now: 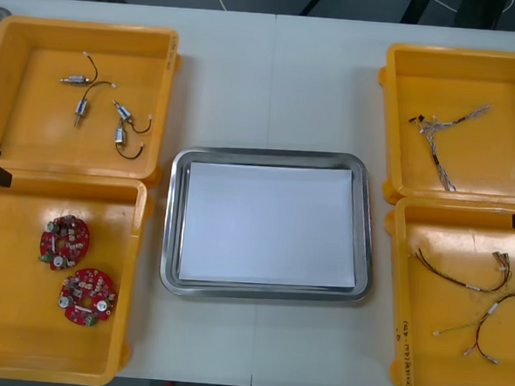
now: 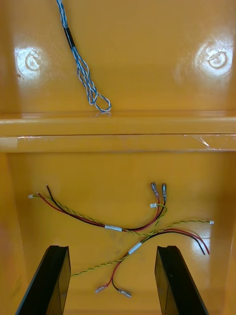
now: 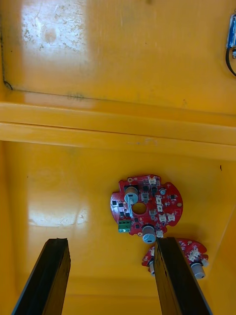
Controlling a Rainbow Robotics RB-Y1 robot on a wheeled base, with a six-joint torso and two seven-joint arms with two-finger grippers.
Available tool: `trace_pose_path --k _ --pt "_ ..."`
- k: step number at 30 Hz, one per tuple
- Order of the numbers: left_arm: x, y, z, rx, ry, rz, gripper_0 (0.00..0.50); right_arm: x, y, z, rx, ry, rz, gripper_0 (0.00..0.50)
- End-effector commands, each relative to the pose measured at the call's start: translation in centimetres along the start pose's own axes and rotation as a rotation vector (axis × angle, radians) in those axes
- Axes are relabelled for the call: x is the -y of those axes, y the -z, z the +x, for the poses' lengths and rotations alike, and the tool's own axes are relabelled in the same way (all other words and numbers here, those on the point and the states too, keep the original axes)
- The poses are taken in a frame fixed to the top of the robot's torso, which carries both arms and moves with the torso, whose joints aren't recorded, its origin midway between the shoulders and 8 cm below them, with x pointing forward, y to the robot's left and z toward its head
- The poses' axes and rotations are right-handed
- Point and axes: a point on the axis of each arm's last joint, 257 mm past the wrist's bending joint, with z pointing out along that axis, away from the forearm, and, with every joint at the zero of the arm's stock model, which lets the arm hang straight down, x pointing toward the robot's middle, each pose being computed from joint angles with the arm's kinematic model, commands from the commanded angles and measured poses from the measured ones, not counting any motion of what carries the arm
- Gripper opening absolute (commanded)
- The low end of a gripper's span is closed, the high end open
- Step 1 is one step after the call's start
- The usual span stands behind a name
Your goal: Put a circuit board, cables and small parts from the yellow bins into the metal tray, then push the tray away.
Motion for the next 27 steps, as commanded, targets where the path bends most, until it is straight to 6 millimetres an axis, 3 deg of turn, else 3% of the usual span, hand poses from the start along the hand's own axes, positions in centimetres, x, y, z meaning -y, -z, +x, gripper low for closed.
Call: trace_pose_path --k 1,27 --pt "-0.48 0.1 0.44 -0.002 -0.069 0.002 0.5 1.59 1.04 -0.29 0.012 -0.014 0.039 0.5" --pt "-0.48 0.1 0.44 -0.002 -0.069 0.002 0.5 1.59 1.04 -0.29 0.012 -0.014 0.039 0.5"
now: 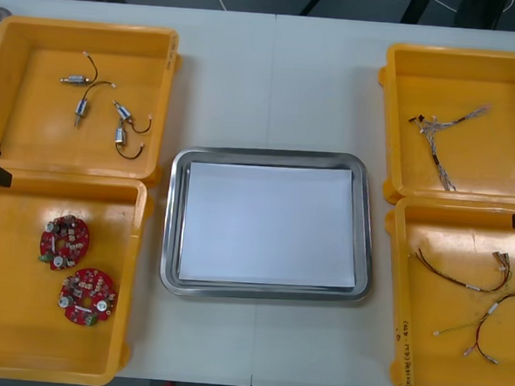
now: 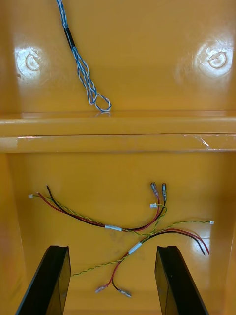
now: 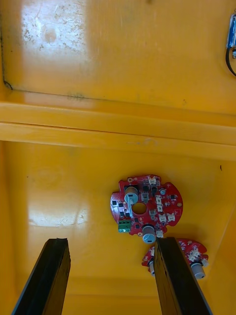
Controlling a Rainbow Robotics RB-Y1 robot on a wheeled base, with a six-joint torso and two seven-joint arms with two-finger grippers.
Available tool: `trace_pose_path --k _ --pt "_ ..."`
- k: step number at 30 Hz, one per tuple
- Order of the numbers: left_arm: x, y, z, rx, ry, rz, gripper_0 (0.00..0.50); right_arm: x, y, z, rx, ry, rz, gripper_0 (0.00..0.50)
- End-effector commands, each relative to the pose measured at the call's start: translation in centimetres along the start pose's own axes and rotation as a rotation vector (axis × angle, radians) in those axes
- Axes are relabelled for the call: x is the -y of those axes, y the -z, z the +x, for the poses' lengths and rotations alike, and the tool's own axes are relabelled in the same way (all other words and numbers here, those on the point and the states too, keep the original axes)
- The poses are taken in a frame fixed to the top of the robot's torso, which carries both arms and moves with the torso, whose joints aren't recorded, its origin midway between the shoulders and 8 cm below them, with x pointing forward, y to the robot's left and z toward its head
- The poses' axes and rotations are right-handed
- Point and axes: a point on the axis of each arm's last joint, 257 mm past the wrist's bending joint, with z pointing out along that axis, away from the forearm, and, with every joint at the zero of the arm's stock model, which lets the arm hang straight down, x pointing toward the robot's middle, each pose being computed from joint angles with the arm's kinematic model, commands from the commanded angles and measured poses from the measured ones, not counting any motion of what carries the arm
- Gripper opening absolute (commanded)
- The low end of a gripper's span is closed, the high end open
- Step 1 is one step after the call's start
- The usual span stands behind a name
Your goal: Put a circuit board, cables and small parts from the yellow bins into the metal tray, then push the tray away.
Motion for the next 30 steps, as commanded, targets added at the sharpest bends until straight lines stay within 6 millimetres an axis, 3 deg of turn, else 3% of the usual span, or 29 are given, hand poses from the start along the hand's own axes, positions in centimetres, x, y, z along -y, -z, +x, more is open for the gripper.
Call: trace_pose_path --k 1,30 --pt "-0.48 0.1 0.44 -0.002 -0.069 0.002 0.5 1.59 1.04 -0.29 0.012 -0.014 0.039 0.5" --pt "-0.48 0.1 0.44 -0.002 -0.069 0.002 0.5 1.59 1.04 -0.29 0.012 -0.014 0.039 0.5"
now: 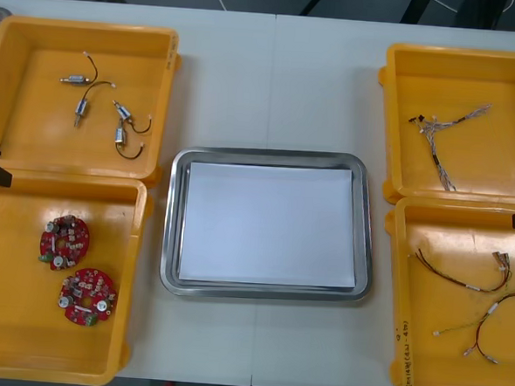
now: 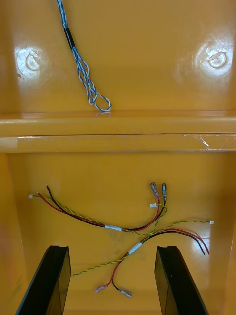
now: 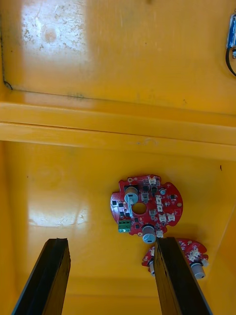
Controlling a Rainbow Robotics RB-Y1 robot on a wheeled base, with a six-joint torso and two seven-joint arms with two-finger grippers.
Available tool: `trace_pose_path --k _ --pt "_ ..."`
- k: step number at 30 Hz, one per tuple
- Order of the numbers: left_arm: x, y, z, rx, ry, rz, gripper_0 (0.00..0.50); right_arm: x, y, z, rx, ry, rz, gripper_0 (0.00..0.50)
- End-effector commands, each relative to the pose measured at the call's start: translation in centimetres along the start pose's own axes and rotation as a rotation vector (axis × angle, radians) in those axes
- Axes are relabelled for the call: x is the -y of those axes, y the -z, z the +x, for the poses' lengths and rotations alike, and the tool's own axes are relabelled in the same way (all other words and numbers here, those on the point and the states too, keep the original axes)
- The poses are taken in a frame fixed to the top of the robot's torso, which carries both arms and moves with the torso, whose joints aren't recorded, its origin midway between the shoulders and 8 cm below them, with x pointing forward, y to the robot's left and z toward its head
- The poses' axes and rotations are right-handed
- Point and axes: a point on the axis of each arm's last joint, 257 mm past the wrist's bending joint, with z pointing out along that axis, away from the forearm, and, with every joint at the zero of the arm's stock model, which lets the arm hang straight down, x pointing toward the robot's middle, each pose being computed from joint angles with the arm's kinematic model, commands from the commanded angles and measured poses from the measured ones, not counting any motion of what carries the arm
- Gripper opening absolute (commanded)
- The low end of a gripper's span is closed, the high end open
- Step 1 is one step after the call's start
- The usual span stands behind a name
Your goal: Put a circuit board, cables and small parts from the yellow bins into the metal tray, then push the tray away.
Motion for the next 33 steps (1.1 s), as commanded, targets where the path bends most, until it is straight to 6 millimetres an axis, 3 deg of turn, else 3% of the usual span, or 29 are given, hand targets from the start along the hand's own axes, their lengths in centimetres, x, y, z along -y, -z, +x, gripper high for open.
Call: trace_pose_path --k 1,33 --pt "-0.48 0.1 0.44 -0.002 -0.069 0.002 0.5 1.59 1.04 -0.29 0.012 -0.014 0.039 0.5" --pt "-0.48 0.1 0.44 -0.002 -0.069 0.002 0.5 1.59 1.04 -0.29 0.012 -0.014 0.039 0.5"
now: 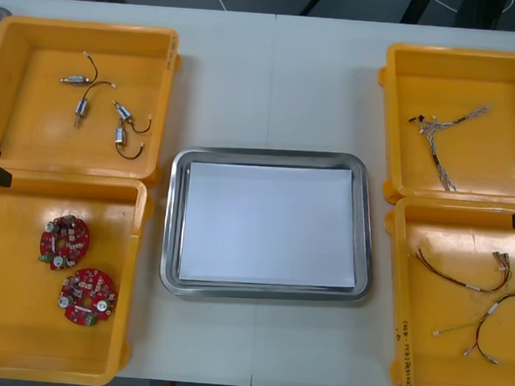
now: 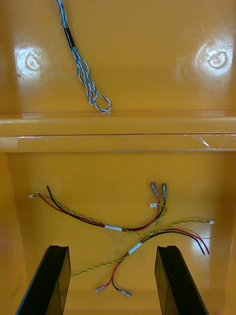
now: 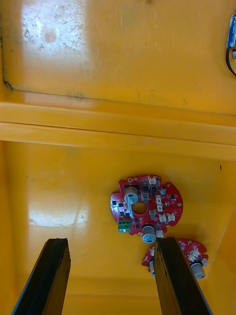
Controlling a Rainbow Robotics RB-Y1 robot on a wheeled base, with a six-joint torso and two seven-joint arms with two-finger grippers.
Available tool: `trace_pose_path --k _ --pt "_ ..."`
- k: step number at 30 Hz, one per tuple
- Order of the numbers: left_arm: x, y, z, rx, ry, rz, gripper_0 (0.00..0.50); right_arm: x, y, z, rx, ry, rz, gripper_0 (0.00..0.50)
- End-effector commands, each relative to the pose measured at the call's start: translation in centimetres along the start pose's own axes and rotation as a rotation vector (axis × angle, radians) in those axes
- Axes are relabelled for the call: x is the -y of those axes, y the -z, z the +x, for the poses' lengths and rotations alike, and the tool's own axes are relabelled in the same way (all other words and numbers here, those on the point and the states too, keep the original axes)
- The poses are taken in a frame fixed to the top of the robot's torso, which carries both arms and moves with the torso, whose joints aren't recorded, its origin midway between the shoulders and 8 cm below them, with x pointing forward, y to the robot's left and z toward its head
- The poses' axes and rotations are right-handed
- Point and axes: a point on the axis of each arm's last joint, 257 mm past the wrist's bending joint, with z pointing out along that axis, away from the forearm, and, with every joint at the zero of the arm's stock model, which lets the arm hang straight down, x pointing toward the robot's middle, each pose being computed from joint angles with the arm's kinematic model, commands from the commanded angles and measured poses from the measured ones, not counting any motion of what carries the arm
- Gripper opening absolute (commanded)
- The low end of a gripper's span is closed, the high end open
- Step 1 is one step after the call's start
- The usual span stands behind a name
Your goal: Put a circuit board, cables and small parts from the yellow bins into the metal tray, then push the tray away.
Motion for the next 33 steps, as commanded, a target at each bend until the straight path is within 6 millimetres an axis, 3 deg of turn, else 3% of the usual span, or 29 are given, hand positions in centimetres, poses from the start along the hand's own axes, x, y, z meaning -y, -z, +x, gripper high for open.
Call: trace_pose_path --k 1,33 --pt "-0.48 0.1 0.44 -0.002 -0.069 0.002 0.5 1.59 1.04 -0.29 0.012 -0.014 0.039 0.5" --pt "-0.48 0.1 0.44 -0.002 -0.069 0.002 0.5 1.59 1.04 -0.29 0.012 -0.014 0.039 0.5"
